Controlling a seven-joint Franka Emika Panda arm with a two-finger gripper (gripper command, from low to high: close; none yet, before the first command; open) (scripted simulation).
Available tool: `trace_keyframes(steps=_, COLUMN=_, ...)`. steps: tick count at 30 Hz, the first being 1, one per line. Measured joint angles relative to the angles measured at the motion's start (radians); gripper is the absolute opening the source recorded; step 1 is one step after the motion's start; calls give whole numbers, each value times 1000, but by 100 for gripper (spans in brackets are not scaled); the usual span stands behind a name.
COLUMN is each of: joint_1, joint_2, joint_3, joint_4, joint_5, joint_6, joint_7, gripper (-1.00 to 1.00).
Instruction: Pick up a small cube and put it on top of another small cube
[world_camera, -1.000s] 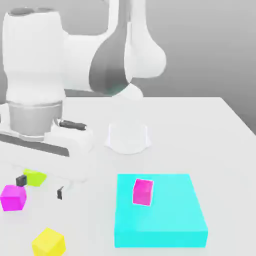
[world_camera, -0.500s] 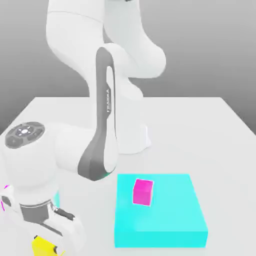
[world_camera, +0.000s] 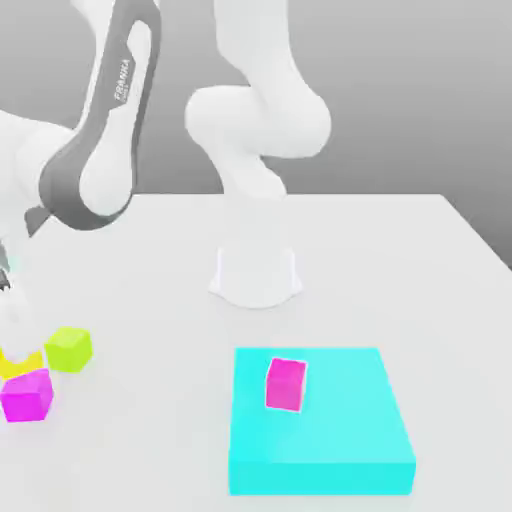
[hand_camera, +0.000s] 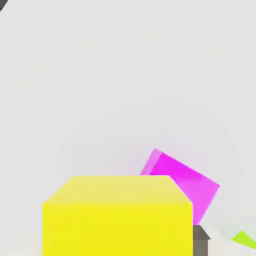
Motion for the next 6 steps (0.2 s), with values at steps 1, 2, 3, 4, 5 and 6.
trace_keyframes(steps=1, joint_1=-11, joint_2=32, joint_3=12, joint_4=0, joint_5=27, joint_6=30, joint_7=-18, gripper=-100)
trace_keyframes(steps=2, joint_1=-23, joint_2=66, joint_3=27, joint_4=1, joint_5=54, joint_6=61, joint_7=-37, gripper=-100)
trace_keyframes(steps=3, joint_1=-35, joint_2=94, joint_3=42, joint_4=2, joint_5=76, joint_6=87, joint_7=-53, gripper=100)
trace_keyframes(steps=4, joint_1=-35, joint_2=94, joint_3=42, joint_4=2, joint_5=76, joint_6=87, joint_7=-53, gripper=100)
trace_keyframes(steps=5, joint_1=-35, joint_2=94, joint_3=42, joint_4=2, joint_5=76, joint_6=87, joint_7=-53, gripper=100)
trace_keyframes(steps=6, joint_1=-35, joint_2=94, joint_3=42, joint_4=2, joint_5=76, joint_6=87, joint_7=-53, gripper=100)
